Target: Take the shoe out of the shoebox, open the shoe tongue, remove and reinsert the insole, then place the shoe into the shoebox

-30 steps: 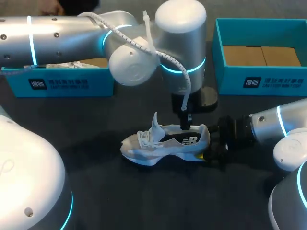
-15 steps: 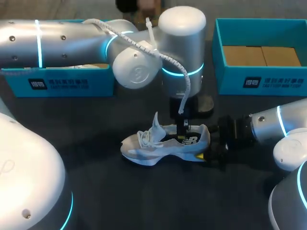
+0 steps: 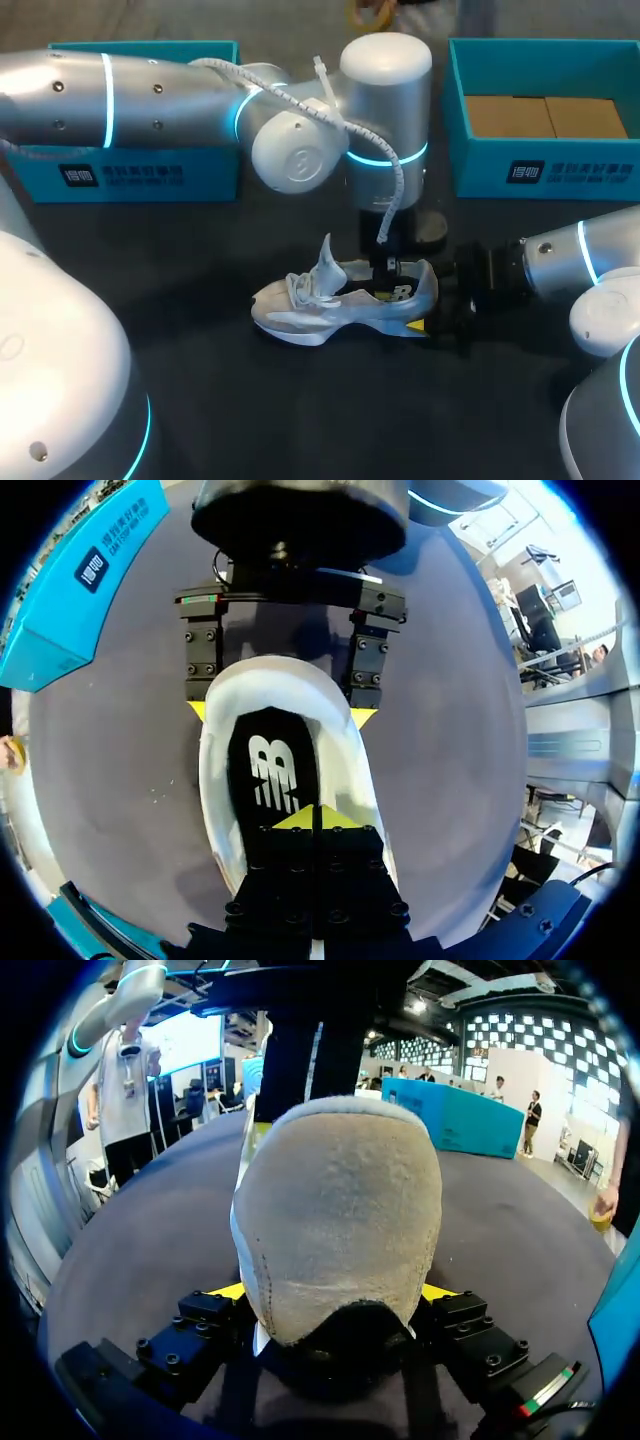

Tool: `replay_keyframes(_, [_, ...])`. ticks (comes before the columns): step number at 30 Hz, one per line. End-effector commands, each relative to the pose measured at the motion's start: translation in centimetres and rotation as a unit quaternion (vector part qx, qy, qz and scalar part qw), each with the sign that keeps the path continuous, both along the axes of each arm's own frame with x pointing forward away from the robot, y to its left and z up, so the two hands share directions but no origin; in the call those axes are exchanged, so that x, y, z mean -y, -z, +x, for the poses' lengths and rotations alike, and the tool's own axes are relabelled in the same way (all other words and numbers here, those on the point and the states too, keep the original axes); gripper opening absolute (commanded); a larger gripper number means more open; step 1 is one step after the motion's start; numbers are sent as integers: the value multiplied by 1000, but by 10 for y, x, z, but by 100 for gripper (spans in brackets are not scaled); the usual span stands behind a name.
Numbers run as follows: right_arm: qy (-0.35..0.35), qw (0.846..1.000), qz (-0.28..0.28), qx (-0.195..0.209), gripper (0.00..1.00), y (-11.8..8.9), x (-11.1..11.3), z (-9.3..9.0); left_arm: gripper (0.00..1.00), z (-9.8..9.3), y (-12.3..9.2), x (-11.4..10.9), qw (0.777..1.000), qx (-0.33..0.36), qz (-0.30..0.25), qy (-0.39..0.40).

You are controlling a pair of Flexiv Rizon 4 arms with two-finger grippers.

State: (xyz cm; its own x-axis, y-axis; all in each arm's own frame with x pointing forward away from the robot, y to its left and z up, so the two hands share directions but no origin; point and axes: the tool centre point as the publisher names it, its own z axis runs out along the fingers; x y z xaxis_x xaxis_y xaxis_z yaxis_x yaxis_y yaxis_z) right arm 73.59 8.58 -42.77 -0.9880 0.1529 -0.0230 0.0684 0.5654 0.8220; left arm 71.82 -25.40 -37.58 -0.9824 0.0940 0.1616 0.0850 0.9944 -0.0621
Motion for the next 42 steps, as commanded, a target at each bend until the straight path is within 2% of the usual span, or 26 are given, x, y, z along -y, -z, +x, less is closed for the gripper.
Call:
replay_keyframes(1, [1, 1000, -4, -1, 0, -1, -2, 0, 0, 1, 9, 4, 1000, -10, 3, 4])
replay_keyframes(12, [1, 1000, -4, -1, 0, -1, -2, 0, 0, -7, 19, -1, 1000, -21, 3, 4])
replay_keyframes(15, [1, 1000, -4, -1, 0, -1, -2, 0, 5, -8, 20, -1, 1000, -24, 2, 5])
replay_keyframes(16, [1, 1000, -4, -1, 0, -1, -2, 0, 18, -10, 21, -1, 1000, -27, 1, 7])
replay_keyframes(23, [1, 1000, -4, -1, 0, -1, -2, 0, 25, -15, 26, -3, 999, -32, 2, 10])
replay_keyframes(30, [1, 1000, -4, -1, 0, -1, -2, 0, 29, -15, 39, -4, 1000, -25, 1, 19])
replay_keyframes(31, [1, 1000, -4, -1, 0, -1, -2, 0, 35, -14, 41, -4, 1000, -22, 3, 18])
replay_keyframes(35, [1, 1000, -4, -1, 0, -1, -2, 0, 39, -11, 50, -7, 1000, -6, 0, 19])
replay_keyframes(39, [1, 1000, -4, -1, 0, -1, -2, 0, 38, -9, 57, -10, 1000, 7, 0, 14])
replay_keyframes(42, [1, 1000, -4, -1, 0, -1, -2, 0, 31, -4, 63, -13, 999, 34, -1, 2])
